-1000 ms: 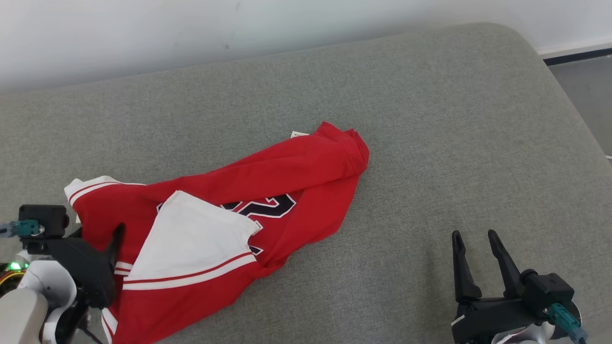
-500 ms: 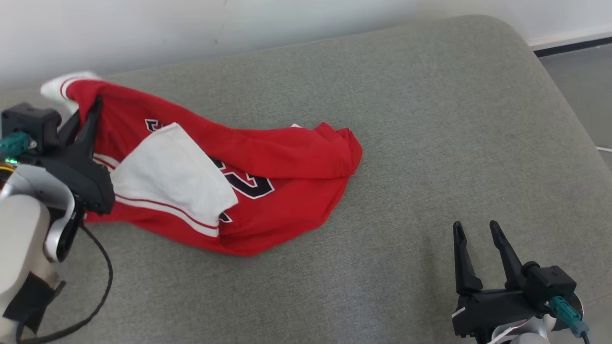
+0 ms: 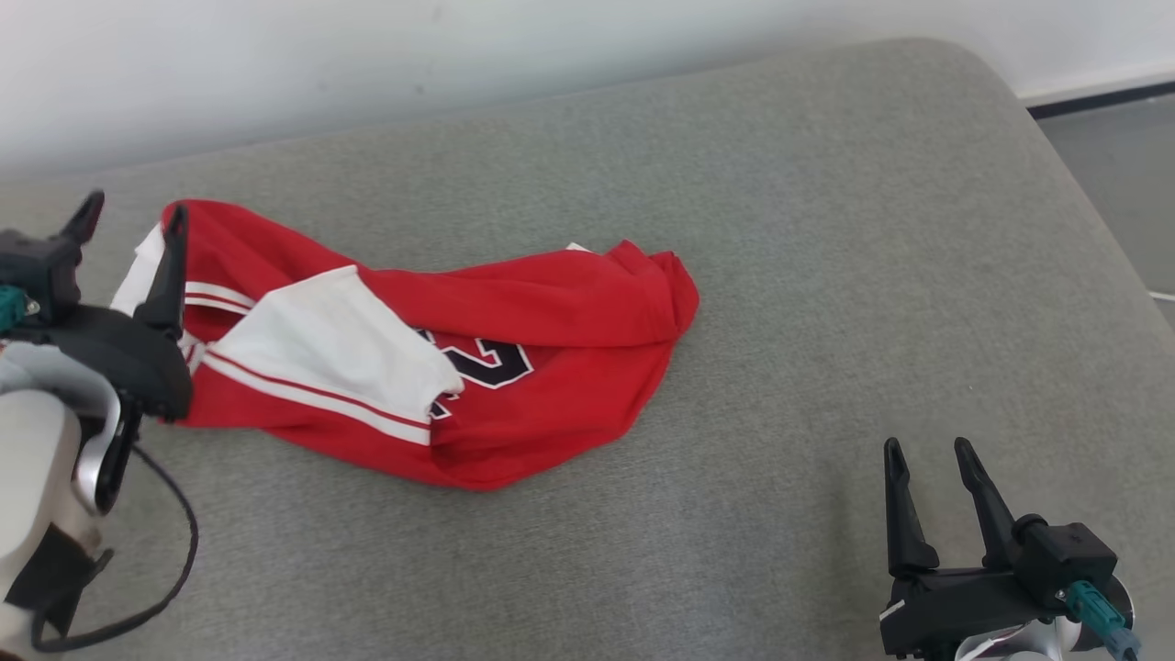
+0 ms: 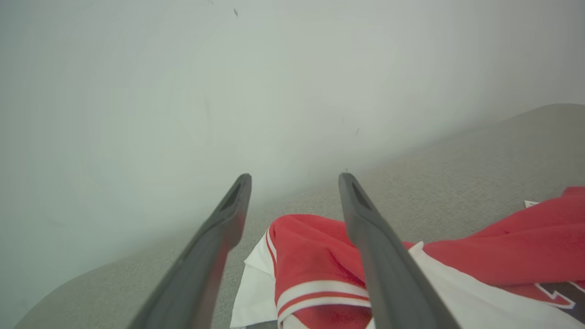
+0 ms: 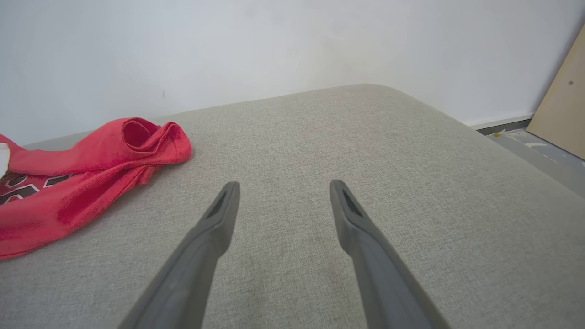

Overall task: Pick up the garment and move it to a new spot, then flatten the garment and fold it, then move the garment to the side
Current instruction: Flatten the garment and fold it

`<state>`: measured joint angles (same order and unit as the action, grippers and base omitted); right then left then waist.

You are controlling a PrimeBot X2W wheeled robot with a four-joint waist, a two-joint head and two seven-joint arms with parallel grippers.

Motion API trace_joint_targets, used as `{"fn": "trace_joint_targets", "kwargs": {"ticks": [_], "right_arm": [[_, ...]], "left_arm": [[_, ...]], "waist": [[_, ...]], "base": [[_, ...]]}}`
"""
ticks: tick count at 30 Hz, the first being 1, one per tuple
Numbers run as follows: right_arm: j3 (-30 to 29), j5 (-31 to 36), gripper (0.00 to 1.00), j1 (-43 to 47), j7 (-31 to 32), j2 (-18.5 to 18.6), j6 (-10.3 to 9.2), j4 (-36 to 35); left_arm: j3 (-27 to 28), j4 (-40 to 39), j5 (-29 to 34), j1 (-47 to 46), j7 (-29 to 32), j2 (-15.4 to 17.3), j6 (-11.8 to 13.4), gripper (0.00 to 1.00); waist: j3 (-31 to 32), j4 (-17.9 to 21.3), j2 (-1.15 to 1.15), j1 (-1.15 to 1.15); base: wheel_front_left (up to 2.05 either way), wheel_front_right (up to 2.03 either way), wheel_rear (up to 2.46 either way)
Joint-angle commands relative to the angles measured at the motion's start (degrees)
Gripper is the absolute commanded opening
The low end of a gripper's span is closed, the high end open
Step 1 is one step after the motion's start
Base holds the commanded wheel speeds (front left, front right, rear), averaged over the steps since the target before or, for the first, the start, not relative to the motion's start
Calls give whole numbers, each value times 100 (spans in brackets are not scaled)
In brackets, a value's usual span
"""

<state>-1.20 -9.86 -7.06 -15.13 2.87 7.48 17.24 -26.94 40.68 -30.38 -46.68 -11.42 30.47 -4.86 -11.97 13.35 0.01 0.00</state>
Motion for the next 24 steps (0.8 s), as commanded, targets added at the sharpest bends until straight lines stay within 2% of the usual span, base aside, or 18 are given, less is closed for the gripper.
{"fn": "trace_joint_targets", "kwargs": {"ticks": [1, 4, 10, 17, 24], "right_arm": [[1, 34, 100, 25, -3, 1, 4, -10], [23, 44, 100, 3, -3, 1, 3, -13], [160, -38, 100, -73, -3, 3, 3, 18], [279, -143, 100, -91, -3, 2, 4, 88], [412, -291, 100, -177, -3, 1, 3, 117]], "left_arm": [[29, -26, 35, -89, -48, -17, 18, 100], [-19, -191, -62, -118, -94, -123, -66, 100], [-311, -551, -183, -270, 209, -209, -213, 100], [-731, -521, -342, -393, 775, -237, -262, 100], [-1360, -176, -412, -557, 1481, -53, -251, 100]], "waist": [[83, -104, -1, 0], [115, -189, -1, 0], [59, -145, -1, 0], [-45, 123, -1, 0], [-246, 498, -1, 0]], "base": [[0, 0, 0], [0, 0, 0], [0, 0, 0], [0, 0, 0], [0, 0, 0]]}}
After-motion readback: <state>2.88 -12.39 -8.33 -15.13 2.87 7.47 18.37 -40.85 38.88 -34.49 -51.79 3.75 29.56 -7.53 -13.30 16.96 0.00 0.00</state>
